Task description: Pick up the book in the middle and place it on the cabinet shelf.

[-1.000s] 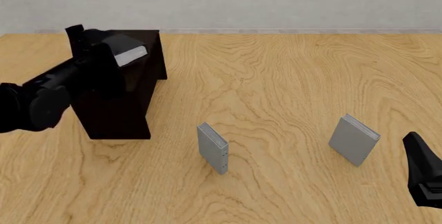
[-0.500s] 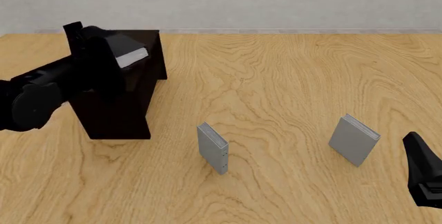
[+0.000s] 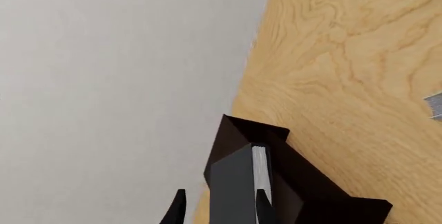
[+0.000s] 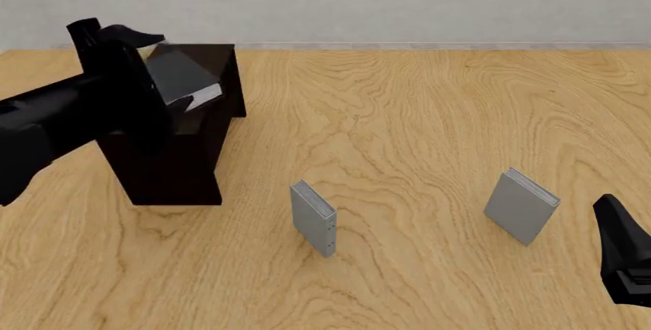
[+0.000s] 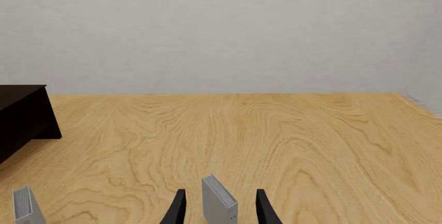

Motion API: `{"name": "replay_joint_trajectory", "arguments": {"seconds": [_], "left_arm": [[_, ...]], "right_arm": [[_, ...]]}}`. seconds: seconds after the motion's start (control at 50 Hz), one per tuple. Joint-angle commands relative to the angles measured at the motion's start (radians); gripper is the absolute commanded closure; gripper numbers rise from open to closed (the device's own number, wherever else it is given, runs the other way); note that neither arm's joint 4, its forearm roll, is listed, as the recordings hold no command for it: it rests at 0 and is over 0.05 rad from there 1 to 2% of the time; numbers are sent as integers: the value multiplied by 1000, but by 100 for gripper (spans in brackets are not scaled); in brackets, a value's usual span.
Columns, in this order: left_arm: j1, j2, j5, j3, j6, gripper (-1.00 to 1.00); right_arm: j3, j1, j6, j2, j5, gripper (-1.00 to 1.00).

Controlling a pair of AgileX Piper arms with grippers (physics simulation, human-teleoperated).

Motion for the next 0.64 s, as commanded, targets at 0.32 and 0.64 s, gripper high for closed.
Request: {"name": "replay_joint_trajectory", "arguments": {"seconds": [0.32,0.64], "left_arm": [[-76,-197,130,-12,-140,-100],[-128,-327,53,46,-339,-100]], "right_arm": [[0,0,0,0,0,-100],[0,0,0,0,0,-100]]}}
